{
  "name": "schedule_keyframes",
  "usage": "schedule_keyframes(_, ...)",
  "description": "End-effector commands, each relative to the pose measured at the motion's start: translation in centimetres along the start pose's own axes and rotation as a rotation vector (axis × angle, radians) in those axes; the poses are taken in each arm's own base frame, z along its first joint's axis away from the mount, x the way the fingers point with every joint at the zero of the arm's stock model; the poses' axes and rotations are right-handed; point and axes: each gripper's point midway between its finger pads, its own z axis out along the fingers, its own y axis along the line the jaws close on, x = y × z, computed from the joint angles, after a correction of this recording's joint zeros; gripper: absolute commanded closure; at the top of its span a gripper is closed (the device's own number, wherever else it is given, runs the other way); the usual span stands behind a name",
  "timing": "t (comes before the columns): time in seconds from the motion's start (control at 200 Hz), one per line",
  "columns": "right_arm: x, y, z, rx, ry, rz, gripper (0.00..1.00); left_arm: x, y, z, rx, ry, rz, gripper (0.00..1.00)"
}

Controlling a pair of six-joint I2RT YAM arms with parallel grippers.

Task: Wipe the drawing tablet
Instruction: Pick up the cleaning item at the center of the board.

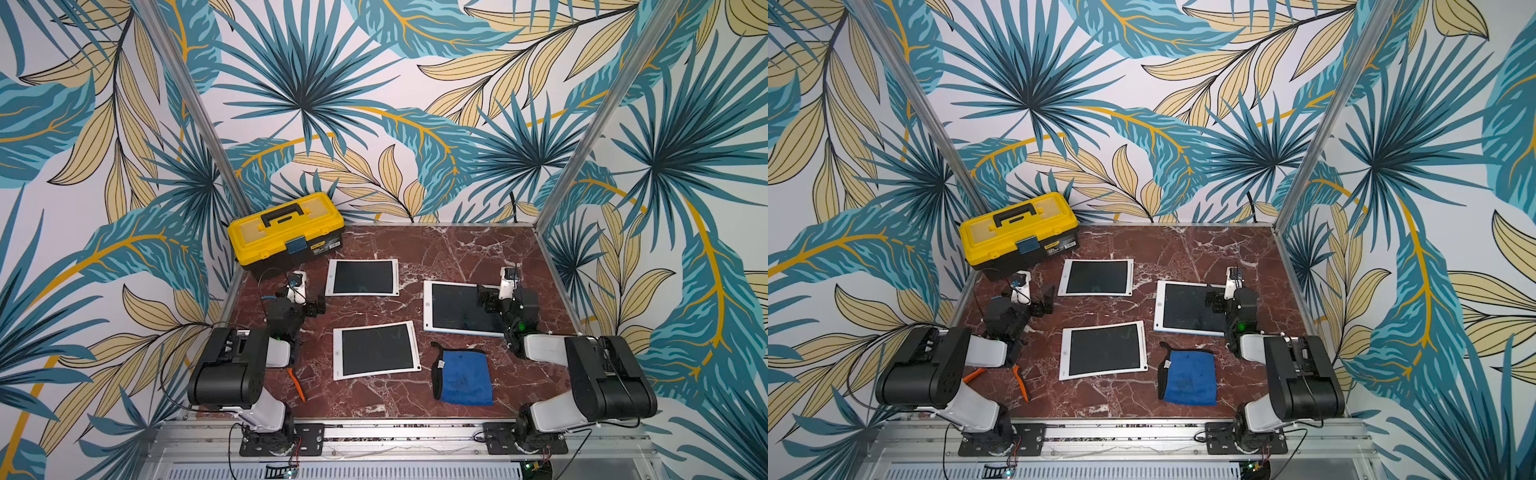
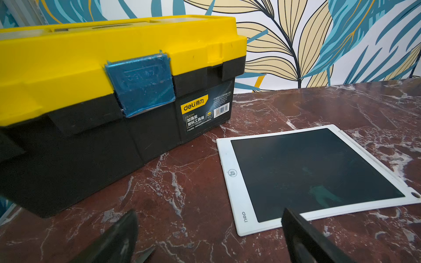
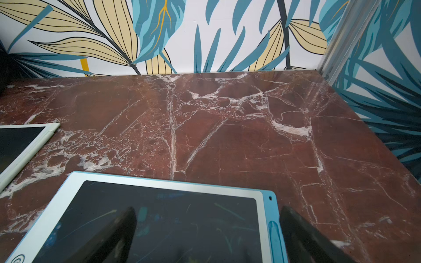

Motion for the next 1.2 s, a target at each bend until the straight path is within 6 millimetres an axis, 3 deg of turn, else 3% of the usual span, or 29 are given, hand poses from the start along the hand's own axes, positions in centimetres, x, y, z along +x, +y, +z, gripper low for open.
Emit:
schedule_keyframes(0.0, -0.05, 0.27, -0.28, -0.011, -0.005, -0.015, 0.0, -0.61, -0.01, -0.19, 0.004, -0.021, 0.009, 0.0)
schedule_keyframes(1.197, -0.03, 0.27, -0.3, -0.011, -0.006, -0.016, 0.0, -0.72, -0.04, -0.16, 0.004, -0.024, 0.009, 0.0)
